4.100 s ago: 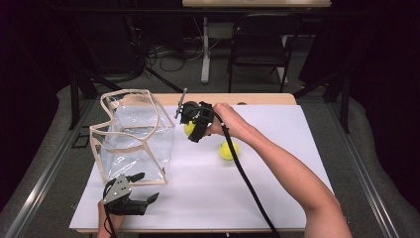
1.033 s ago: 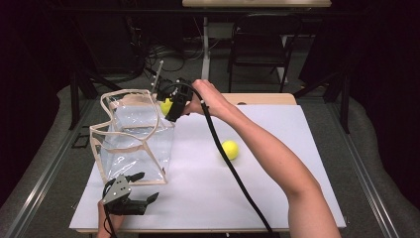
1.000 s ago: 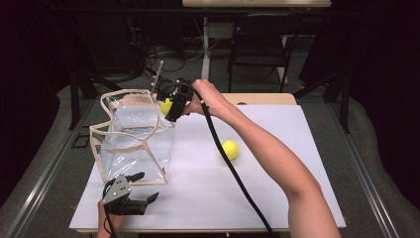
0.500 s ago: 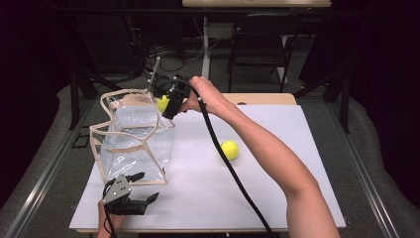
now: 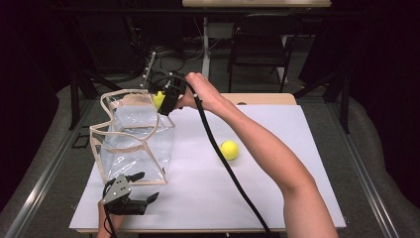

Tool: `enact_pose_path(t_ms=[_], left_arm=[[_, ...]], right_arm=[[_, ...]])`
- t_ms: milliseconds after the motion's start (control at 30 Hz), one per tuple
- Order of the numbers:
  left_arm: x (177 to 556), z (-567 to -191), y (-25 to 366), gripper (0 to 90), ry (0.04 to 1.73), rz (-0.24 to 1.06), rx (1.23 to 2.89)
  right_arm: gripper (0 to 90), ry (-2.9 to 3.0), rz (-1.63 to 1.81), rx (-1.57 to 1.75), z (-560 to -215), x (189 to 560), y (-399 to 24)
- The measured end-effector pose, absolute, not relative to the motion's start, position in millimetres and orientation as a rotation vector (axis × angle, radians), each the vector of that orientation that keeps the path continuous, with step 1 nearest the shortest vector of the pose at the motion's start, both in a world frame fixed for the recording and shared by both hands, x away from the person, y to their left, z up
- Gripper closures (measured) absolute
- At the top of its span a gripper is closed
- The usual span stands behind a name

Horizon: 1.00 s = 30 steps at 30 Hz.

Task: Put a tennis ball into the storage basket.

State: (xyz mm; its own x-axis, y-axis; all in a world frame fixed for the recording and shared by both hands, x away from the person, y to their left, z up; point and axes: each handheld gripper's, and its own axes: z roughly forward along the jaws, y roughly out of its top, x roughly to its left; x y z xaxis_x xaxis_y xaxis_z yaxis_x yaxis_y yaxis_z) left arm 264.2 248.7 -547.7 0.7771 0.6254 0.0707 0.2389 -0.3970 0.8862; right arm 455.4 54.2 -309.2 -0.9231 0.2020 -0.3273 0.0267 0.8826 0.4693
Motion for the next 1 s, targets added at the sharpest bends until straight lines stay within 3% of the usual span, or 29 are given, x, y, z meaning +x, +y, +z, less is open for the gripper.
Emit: enact_pose_path(t_ms=[1000], left_arm=[[264, -548, 249, 15.8, 0.646, 0.491, 1.978]], right_arm=[[26.5, 2.66, 0.733, 0.152, -310, 453, 77]])
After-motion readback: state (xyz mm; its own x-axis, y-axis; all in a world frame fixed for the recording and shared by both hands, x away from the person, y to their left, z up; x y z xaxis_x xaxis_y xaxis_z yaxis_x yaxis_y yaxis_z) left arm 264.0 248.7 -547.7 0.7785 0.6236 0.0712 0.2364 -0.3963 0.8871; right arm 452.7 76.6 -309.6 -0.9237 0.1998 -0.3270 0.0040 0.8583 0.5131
